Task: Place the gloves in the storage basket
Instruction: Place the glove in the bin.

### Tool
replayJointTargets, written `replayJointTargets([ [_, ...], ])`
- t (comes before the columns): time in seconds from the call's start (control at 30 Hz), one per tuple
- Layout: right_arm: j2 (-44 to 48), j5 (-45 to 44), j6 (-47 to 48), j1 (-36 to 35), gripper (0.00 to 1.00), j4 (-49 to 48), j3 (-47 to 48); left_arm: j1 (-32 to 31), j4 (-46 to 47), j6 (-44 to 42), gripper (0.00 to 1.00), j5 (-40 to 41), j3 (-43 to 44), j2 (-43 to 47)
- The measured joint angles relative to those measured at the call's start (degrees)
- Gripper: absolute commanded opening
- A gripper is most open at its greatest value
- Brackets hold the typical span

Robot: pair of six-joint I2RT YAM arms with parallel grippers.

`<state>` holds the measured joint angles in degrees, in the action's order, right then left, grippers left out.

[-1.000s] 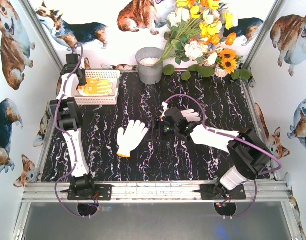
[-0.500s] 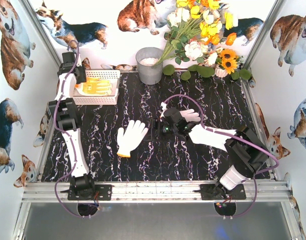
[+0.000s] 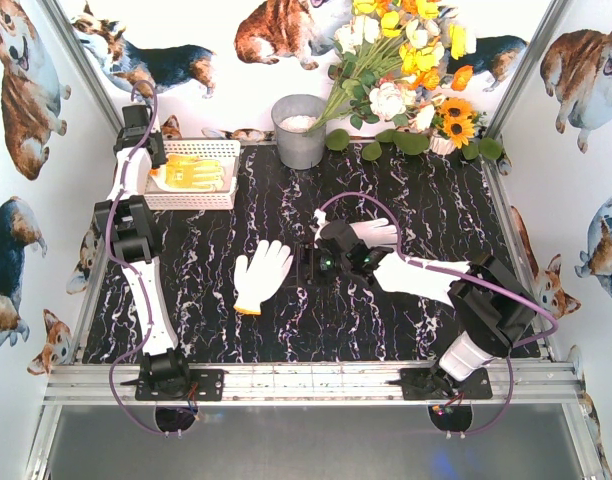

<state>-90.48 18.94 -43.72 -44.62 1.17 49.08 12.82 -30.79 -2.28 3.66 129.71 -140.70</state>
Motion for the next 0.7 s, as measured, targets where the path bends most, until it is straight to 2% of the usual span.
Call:
replayJointTargets([
  [0.1, 0.0, -0.5, 0.2, 0.0, 0.68, 0.3, 0.0, 0.0, 0.2, -0.2, 0.0, -0.2, 0.0, 0.0],
  [0.43, -0.1, -1.0, 0.8, 0.0, 0.68, 1.4, 1.1, 0.2, 1.0, -1.7, 0.0, -14.9, 0.0, 0.0],
  [0.7, -1.5, -0.5, 1.0, 0.0, 0.68, 1.3, 2.7, 0.2, 1.0, -2.3, 0.0, -17.2, 0.4, 0.0],
])
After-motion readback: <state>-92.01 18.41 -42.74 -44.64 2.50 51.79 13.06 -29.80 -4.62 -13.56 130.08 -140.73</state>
